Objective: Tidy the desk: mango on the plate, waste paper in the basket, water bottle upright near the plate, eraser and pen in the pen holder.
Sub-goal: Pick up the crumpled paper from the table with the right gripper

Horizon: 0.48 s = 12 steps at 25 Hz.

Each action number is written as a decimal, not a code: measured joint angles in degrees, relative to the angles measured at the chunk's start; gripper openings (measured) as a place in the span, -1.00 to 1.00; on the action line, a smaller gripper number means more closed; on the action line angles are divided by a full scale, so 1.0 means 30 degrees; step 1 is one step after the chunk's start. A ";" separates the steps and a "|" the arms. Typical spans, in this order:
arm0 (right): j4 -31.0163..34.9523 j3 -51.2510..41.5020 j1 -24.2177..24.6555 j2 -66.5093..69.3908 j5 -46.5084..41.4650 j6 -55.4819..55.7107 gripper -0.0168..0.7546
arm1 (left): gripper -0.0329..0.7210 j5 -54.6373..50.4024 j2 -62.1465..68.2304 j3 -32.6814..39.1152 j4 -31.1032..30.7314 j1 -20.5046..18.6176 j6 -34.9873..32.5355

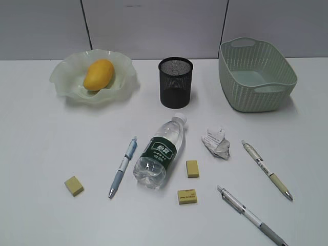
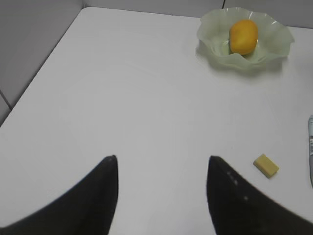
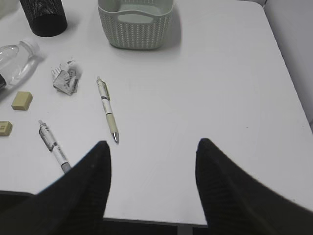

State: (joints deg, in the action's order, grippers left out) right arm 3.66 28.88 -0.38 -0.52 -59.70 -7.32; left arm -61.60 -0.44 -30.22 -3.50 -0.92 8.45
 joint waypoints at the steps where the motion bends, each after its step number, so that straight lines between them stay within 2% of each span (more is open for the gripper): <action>1: 0.0000 0.0000 0.0000 0.0000 0.0000 0.0000 0.20 | 0.25 0.0021 0.0000 0.0000 -0.0002 0.0000 0.0000; 10: 0.0000 0.0000 0.0000 0.0000 0.0000 0.0000 0.20 | 0.25 0.0021 0.0000 0.0000 -0.0002 0.0000 -0.0040; 12: 0.0000 0.0000 0.0000 0.0000 0.0000 0.0000 0.20 | 0.34 0.0021 0.0000 0.0000 -0.0002 0.0000 -0.0054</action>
State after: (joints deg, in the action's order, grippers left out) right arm 3.66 28.88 -0.38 -0.52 -59.70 -7.32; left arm -61.54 -0.44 -30.22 -3.51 -0.92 8.29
